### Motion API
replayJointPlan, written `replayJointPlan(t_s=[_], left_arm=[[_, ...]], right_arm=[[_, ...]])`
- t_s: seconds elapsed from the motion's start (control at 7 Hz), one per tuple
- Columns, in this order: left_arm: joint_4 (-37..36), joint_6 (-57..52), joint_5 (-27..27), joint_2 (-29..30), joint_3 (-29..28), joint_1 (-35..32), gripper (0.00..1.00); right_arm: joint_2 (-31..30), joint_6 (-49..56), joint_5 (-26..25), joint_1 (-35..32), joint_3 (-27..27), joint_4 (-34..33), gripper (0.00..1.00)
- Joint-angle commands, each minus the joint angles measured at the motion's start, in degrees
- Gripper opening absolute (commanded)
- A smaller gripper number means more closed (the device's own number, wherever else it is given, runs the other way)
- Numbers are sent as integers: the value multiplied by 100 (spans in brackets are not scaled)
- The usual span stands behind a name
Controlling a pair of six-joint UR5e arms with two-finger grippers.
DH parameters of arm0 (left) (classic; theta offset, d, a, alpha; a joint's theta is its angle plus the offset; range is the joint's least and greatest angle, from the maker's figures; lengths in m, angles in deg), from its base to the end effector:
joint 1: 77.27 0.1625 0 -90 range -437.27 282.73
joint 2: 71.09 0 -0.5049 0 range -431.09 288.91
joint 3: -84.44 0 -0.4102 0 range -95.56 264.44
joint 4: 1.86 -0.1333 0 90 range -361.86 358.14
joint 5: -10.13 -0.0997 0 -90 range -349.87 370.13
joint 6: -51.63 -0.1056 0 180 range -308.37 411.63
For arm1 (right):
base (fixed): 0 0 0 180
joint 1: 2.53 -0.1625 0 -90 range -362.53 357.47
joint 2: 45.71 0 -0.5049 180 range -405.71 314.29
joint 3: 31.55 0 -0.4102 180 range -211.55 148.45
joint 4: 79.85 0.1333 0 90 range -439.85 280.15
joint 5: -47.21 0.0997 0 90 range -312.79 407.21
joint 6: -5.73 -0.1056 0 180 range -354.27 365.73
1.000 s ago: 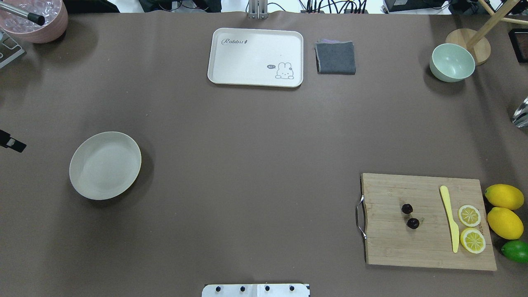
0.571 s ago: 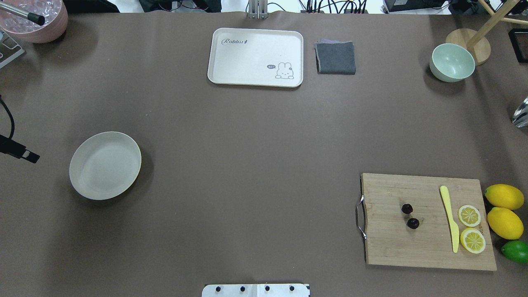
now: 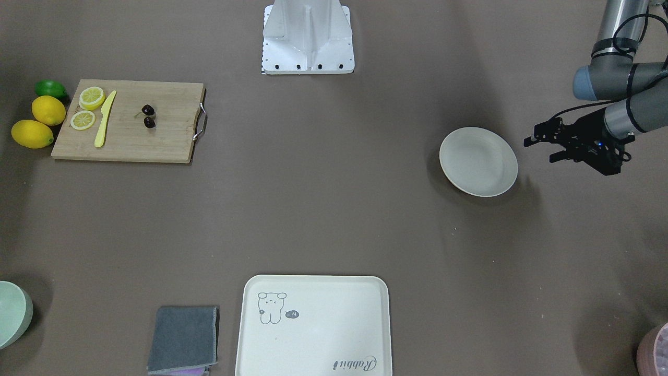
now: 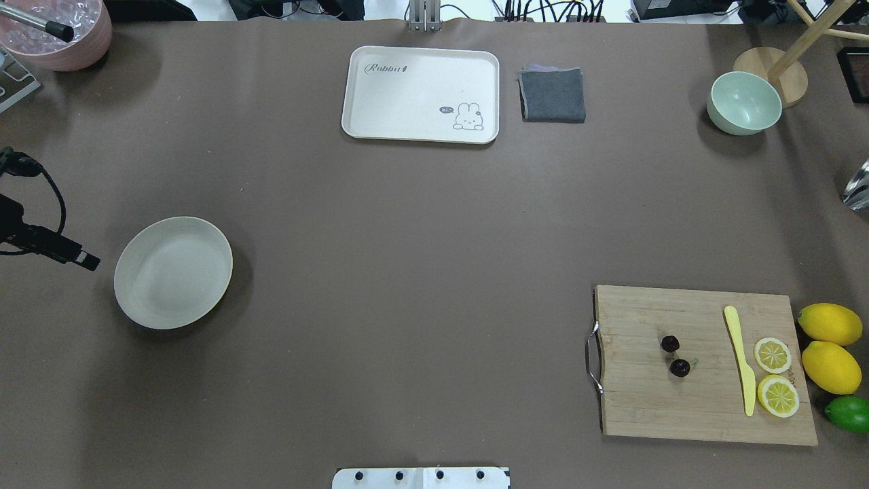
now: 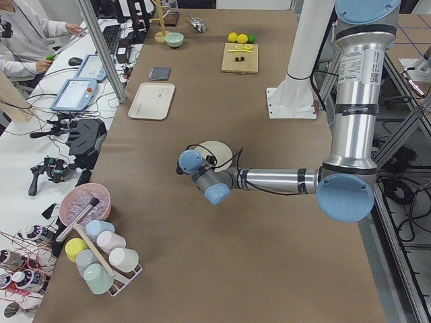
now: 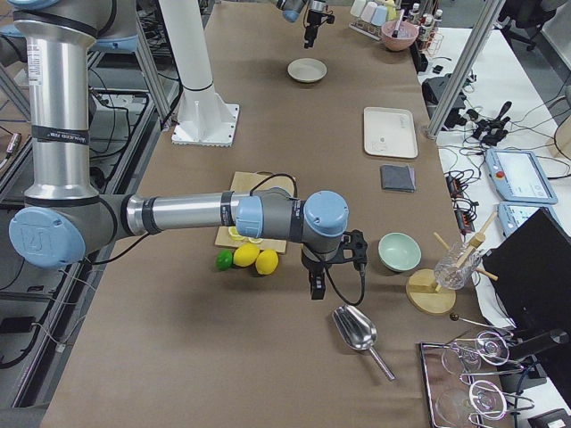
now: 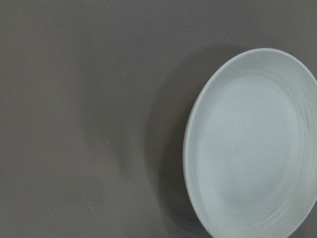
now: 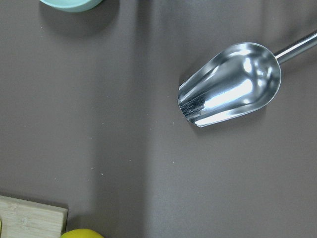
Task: Place red cherry on plate
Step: 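Reach the left gripper to the white plate's rim and grasp it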
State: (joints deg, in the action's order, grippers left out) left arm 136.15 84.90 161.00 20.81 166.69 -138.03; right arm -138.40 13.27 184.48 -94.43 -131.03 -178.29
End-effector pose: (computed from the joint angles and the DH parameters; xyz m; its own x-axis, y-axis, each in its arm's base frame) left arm 0.2246 -0.4853 0.6801 0.3143 0.2717 -0.9096 -0.2268 0.9519 0.2060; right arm 0.0717 -0.4791 0.6928 0.6760 -0.0878 0.7317 0.0560 0.9961 0.0678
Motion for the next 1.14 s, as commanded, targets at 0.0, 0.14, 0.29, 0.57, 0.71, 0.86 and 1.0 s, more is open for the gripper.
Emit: replayJointPlan(t_s=[0.0, 0.14, 0.29, 0.57, 0.71, 0.86, 1.0], left_arm=[[417, 651, -126, 283, -226, 116, 98], [725, 881, -440, 345, -340, 387, 98], [893, 1075, -470, 398, -376, 477, 98], [1106, 1270, -470, 390, -403, 478, 94], [1184, 1270, -479, 346, -420, 486, 87], [1446, 1253, -479, 337, -612, 487, 81], [1710, 1252, -557, 372, -814, 530, 81]], right_arm=[[-4, -7, 2, 5, 8, 9, 100], [13, -7, -7, 5, 16, 9, 100], [40, 2, -16, 5, 60, 9, 100], [23, 2, -7, 5, 34, 9, 100], [14, 2, 2, 5, 8, 9, 100], [14, 2, -7, -4, 8, 9, 100], [22, 2, -7, 5, 8, 9, 100]])
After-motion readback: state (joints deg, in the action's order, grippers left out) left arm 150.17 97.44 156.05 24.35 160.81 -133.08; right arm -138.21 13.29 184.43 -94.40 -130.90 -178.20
